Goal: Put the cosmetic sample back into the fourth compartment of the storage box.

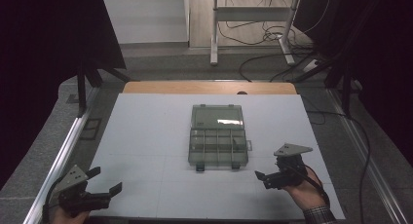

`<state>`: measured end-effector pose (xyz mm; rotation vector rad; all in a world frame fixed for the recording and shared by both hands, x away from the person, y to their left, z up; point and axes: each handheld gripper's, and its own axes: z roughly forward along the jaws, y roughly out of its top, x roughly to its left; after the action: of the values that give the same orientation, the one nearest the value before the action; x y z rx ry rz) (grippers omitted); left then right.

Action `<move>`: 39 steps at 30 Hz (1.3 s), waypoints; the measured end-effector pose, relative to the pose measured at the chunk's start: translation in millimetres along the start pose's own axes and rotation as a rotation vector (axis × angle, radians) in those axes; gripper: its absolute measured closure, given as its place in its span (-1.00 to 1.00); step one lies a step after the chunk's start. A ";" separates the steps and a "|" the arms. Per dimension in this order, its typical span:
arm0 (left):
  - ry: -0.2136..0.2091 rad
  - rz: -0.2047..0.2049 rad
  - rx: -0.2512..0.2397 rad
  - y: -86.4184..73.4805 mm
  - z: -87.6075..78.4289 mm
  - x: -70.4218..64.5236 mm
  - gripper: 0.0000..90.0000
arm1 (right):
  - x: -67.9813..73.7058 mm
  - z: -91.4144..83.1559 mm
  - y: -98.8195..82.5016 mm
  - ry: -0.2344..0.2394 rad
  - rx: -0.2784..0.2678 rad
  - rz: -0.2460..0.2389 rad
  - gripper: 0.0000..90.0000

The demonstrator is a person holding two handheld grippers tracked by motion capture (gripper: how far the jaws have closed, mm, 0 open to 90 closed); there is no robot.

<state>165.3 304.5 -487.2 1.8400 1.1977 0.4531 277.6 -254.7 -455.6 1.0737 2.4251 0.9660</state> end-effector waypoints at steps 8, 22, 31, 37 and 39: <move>0.000 -0.001 0.002 0.1 0.2 0.1 -0.97 | -5.6 -11.8 -12.7 -0.025 -0.008 0.026 -1.00; 0.002 -0.003 0.006 0.5 0.7 0.3 -0.97 | -10.4 -31.0 -36.5 -0.089 -0.055 0.066 -1.00; 0.001 -0.004 0.005 0.4 0.7 0.4 -0.97 | -13.0 -35.6 -51.1 -0.121 -0.047 0.087 -1.00; 0.002 -0.004 0.006 0.5 0.8 0.3 -0.97 | -15.1 -40.4 -60.0 -0.137 -0.051 0.112 -1.00; 0.002 -0.003 0.007 0.5 0.8 0.2 -0.97 | -15.6 -42.6 -65.2 -0.144 -0.046 0.121 -1.00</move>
<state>166.3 304.2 -487.3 1.8434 1.2049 0.4499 231.2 -317.6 -469.8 1.2406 2.2349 0.9421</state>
